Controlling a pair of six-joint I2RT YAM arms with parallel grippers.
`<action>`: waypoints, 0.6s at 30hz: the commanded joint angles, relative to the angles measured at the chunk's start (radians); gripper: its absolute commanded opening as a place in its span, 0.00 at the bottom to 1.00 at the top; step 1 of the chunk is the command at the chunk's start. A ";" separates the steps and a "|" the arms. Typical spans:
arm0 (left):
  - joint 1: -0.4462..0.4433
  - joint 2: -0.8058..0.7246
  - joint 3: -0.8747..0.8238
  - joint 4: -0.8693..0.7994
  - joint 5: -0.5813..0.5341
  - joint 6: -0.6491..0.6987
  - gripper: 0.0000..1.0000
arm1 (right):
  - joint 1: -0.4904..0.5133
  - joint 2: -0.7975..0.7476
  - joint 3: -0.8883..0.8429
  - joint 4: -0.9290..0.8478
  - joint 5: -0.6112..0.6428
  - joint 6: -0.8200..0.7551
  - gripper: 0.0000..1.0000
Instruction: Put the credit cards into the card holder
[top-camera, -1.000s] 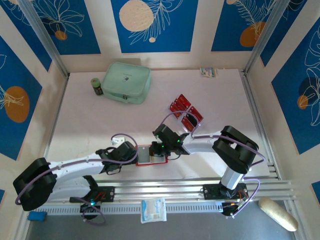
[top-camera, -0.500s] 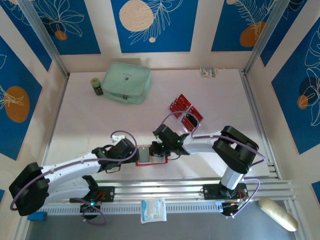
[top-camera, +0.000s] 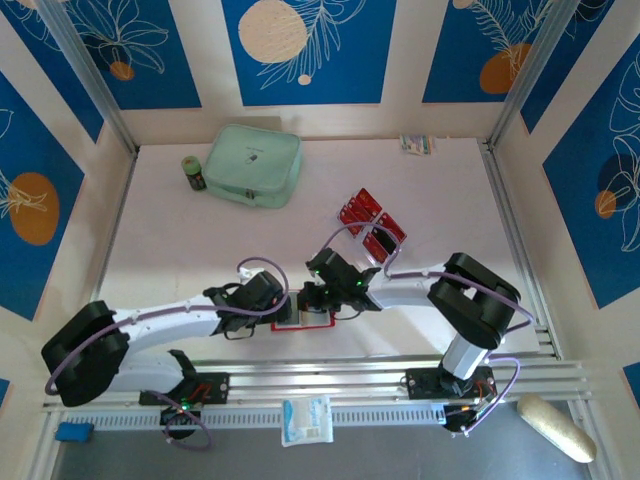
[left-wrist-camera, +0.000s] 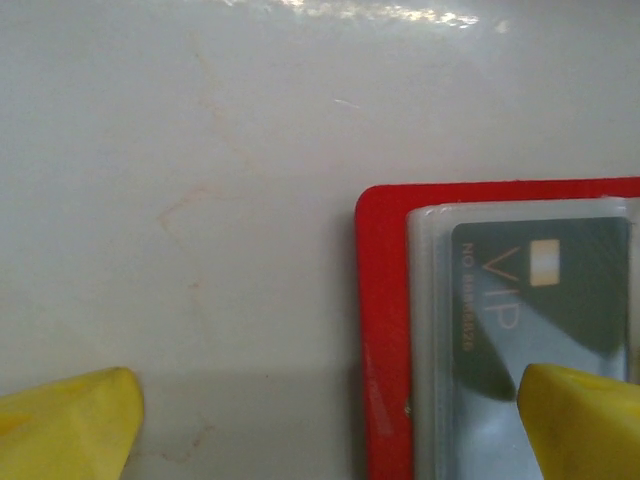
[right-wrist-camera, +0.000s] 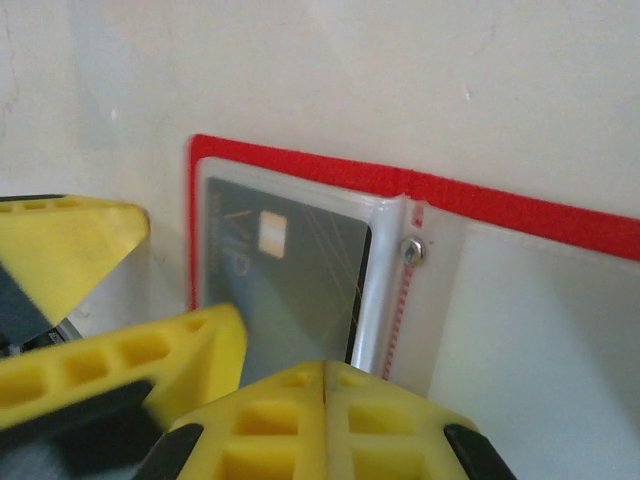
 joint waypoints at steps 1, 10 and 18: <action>-0.009 0.050 0.001 0.025 0.021 -0.022 0.96 | -0.015 -0.066 -0.026 -0.016 -0.009 -0.010 0.01; -0.013 0.069 -0.016 0.029 0.012 -0.015 0.96 | -0.109 -0.129 -0.059 -0.128 0.007 -0.111 0.01; -0.012 0.080 -0.011 0.033 0.012 -0.004 0.96 | -0.143 -0.088 -0.066 -0.141 -0.017 -0.154 0.01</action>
